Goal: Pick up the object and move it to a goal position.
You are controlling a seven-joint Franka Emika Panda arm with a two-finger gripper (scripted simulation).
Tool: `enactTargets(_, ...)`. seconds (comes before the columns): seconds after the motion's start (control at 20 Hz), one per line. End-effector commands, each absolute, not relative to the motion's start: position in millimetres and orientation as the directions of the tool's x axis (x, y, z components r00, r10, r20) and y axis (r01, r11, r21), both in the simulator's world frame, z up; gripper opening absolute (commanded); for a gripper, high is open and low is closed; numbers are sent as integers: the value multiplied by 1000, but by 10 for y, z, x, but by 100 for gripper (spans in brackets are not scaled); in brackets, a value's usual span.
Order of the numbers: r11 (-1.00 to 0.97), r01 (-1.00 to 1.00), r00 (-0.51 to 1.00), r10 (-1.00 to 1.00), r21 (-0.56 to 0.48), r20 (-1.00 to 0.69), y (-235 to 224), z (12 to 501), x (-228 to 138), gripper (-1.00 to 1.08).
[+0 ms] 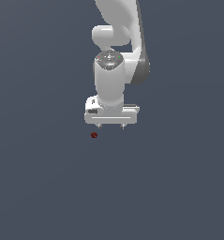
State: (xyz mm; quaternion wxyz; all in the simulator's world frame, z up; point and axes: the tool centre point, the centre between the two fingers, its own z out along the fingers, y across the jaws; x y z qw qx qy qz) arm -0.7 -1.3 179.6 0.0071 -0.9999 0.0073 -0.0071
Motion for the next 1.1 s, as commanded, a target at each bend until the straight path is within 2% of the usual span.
enactTargets(0.0, -1000, -15, 1000, -15, -14, 14, -13, 1796, -7, 100)
enactTargets(0.5, -999, -50, 998, -50, -14, 40, -92, 1948, 12, 100)
enactTargets(1.05, -989, -147, 989, -148, -20, 30, -244, 1694, -60, 100)
